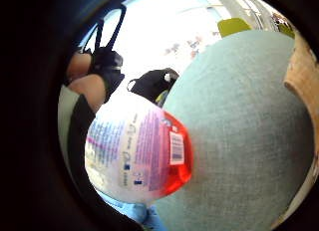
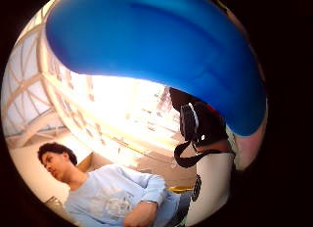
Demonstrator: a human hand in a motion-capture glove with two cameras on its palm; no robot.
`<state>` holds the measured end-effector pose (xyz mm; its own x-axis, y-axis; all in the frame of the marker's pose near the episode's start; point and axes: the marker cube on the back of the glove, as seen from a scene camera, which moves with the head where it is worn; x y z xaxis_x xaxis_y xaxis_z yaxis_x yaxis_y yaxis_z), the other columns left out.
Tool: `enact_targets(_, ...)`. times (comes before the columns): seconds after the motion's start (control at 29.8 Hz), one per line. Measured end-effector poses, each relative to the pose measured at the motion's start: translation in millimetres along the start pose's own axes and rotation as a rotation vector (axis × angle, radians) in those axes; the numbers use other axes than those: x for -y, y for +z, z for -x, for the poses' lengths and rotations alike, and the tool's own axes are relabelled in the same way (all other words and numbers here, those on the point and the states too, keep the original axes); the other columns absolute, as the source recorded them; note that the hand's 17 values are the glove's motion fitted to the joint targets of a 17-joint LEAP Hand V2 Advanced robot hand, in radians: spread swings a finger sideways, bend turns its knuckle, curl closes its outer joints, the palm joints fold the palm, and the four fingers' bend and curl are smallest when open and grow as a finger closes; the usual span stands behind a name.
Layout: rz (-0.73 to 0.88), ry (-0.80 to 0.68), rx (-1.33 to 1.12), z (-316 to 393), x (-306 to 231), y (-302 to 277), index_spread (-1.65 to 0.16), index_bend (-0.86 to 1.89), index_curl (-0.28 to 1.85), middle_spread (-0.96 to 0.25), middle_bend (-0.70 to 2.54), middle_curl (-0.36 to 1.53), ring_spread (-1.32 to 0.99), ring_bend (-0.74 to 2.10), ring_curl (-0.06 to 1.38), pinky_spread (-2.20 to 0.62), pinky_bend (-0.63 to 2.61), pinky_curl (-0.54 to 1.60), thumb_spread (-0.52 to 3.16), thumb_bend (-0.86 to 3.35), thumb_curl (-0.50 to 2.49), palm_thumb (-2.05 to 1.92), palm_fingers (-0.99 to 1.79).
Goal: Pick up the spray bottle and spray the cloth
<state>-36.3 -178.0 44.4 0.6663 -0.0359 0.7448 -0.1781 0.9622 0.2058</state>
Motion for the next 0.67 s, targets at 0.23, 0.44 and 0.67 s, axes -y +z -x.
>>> enact_targets(0.23,0.021,-0.058,-0.168,9.5,-23.4,-46.7,-0.31,0.02,0.17,-0.09,0.36,0.46,-0.09,0.49,0.40,0.08,0.26,0.36,1.09,-0.02,0.47,0.86,0.73)
enact_targets(0.44,0.106,-0.118,-0.484,-12.0,-75.7,-65.1,-0.32,0.08,0.17,-0.09,0.37,0.46,-0.08,0.49,0.39,0.09,0.25,0.35,1.10,-0.02,0.46,0.85,0.73)
enact_targets(0.67,0.169,-0.136,-0.629,-33.1,-105.6,-60.2,-0.33,0.11,0.18,-0.09,0.41,0.47,-0.08,0.47,0.38,0.11,0.18,0.34,1.10,-0.02,0.45,0.85,0.70)
